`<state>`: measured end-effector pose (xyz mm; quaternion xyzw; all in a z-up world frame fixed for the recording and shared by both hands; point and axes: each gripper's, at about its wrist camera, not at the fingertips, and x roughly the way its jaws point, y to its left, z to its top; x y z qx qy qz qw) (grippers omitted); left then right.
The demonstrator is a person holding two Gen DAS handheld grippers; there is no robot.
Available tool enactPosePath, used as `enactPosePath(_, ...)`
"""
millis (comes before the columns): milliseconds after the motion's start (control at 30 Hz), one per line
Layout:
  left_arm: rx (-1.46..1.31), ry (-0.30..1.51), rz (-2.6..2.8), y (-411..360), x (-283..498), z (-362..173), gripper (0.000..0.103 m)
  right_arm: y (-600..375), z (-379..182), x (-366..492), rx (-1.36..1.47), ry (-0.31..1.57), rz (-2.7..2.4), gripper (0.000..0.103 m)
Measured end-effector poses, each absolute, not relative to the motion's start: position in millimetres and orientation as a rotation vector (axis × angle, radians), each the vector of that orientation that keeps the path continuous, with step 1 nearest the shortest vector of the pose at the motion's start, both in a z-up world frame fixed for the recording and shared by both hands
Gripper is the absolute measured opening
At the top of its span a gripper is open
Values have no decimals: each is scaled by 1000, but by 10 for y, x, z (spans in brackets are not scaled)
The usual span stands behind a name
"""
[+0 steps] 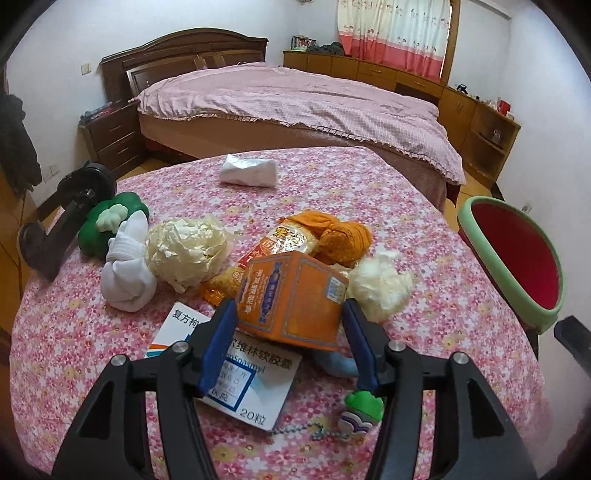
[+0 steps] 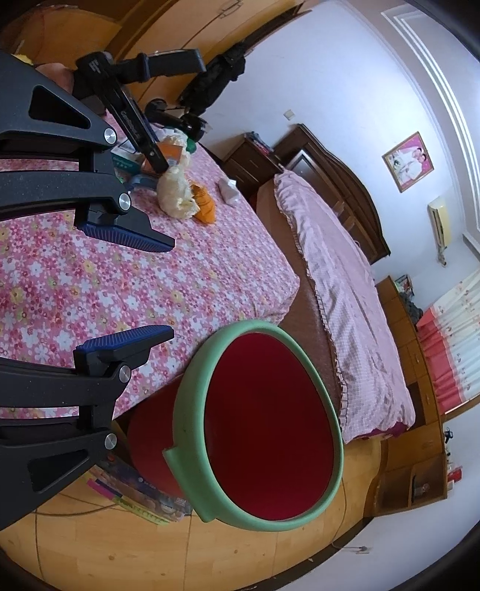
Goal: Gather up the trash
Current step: 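Grasp the orange medicine box with the left gripper, then grasp the crumpled plastic bag with the right gripper while the left holds the box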
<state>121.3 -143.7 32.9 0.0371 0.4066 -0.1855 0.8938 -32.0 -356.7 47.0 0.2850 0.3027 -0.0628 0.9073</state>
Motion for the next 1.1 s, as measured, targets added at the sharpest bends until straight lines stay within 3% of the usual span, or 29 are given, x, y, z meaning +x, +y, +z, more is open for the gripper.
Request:
enactPosePath(133, 60, 838, -387, -1414, 1220, 343, 59, -3564, 469, -300, 589, 629, -127, 42)
enactPosePath(333, 30, 788, -429, -1319, 1159, 441, 48, -3520, 475, -251, 578, 640, -113, 42)
enactPosePath(800, -164, 687, -392, -729, 1053, 832, 48, -3156, 547, 160, 499, 688, 2, 42)
enactPosePath(1100, -240, 692, -303, -356, 1026, 729, 48, -2750, 458, 620, 466, 761, 101, 42)
